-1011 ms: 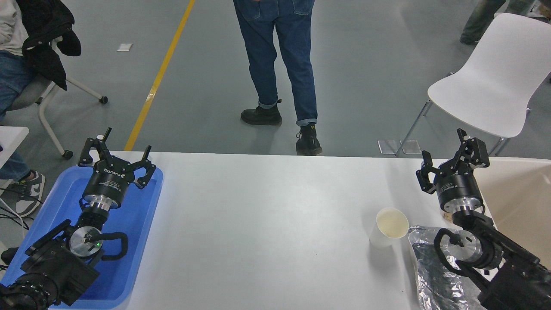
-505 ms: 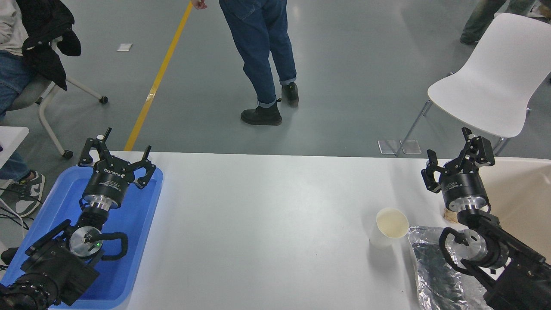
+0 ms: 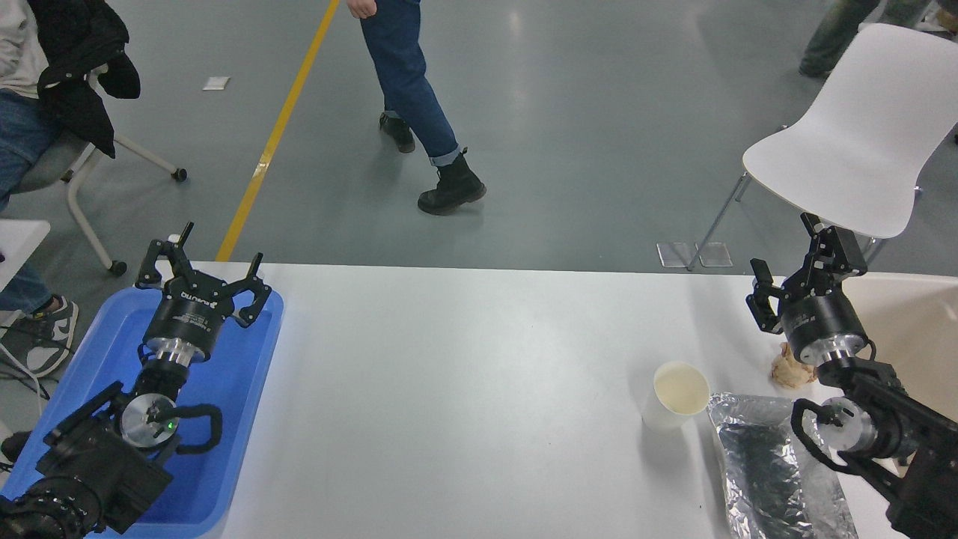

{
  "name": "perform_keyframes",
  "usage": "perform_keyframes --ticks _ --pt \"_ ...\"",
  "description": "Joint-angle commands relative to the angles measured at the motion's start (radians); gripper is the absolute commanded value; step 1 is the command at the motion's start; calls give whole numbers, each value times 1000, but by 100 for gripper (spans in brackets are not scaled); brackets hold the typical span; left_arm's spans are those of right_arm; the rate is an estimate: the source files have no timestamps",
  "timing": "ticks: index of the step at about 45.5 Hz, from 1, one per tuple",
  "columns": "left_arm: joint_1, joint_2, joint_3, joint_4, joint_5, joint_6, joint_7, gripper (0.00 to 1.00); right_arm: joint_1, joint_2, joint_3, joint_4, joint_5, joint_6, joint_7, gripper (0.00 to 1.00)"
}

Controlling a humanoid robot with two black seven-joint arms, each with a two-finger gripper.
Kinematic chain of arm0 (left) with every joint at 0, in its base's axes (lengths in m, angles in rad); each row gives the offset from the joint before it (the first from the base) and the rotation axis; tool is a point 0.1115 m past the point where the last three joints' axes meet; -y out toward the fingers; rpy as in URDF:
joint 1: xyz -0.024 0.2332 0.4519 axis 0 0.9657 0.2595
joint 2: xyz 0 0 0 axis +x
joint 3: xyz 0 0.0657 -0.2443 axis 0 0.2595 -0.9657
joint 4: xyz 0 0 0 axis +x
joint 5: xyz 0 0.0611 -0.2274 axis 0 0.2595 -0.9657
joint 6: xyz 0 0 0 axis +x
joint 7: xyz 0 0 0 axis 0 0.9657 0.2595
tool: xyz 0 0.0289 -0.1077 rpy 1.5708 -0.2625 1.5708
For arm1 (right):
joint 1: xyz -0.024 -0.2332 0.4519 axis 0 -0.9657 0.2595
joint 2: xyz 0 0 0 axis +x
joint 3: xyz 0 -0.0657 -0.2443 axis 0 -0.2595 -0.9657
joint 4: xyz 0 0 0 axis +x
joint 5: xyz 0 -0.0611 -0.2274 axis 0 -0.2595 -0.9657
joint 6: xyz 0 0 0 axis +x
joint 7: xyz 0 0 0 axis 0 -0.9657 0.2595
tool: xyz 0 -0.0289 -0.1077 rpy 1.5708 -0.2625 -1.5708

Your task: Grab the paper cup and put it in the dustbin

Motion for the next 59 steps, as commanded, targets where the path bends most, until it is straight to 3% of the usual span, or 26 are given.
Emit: perform_keyframes --ticks 1,18,29,35,42,48,53,59 --pt "0 -2 -1 0 0 0 0 100 241 -126 -482 7 0 9 0 100" --pt "-2 -2 1 0 0 0 2 100 637 -150 -1136 22 -2 10 -1 100" --pt "-2 -2 1 0 2 0 3 100 905 -170 -1457 178 -8 35 -1 100" --pt "-2 -2 1 0 0 0 3 100 1154 -138 -1702 283 -12 177 -3 100" --pt "-2 -2 1 0 2 0 3 100 1376 30 -1915 301 -37 474 -6 100" --pt "-2 -2 1 0 2 0 3 100 1471 106 -1945 301 -100 631 -11 100" --pt "-2 0 1 0 2 0 2 100 1560 149 -1940 326 -216 757 -12 100" --pt "-2 0 1 0 0 0 2 100 1645 227 -1913 352 -370 763 -12 100"
